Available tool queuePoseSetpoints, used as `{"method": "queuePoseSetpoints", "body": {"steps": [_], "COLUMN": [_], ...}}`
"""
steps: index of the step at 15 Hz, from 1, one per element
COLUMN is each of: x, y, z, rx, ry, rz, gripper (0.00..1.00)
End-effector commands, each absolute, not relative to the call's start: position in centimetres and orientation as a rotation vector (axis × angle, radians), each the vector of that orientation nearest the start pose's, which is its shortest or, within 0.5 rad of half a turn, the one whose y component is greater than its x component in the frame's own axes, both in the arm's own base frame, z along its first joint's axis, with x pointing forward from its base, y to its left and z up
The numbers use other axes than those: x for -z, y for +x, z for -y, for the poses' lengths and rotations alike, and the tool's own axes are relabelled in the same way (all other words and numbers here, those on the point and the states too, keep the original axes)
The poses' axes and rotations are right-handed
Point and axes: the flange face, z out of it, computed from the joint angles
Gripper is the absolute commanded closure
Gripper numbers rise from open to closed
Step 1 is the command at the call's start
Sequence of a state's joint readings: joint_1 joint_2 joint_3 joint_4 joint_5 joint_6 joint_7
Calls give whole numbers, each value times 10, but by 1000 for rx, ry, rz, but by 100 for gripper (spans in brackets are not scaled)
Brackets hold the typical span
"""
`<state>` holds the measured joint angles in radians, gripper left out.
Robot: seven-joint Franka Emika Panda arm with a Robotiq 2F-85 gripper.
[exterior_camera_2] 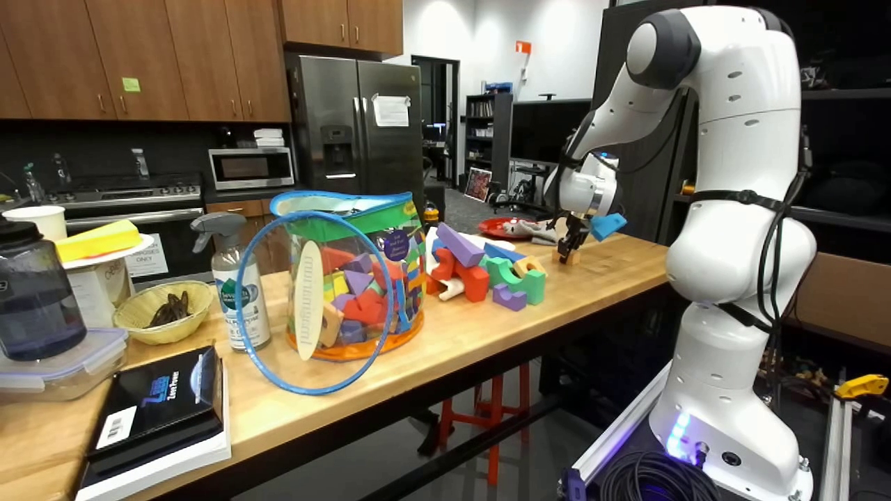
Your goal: Put the yellow block in the toy bag
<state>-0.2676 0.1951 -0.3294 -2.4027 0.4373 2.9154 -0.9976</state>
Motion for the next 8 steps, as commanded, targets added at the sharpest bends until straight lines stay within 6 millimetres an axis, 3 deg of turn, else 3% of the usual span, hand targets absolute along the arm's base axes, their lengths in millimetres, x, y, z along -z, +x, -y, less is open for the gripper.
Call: {"method": "queuePoseSetpoints", "body": {"steps": [1,4,8], "x": [-270,-271,-289], "y": [416,414,415], "z": [326,328,336], "rx": [533,483,402], "ry": [-3291,-3281,-3268], "rz": [1,9,119], "gripper": [84,84,84]}}
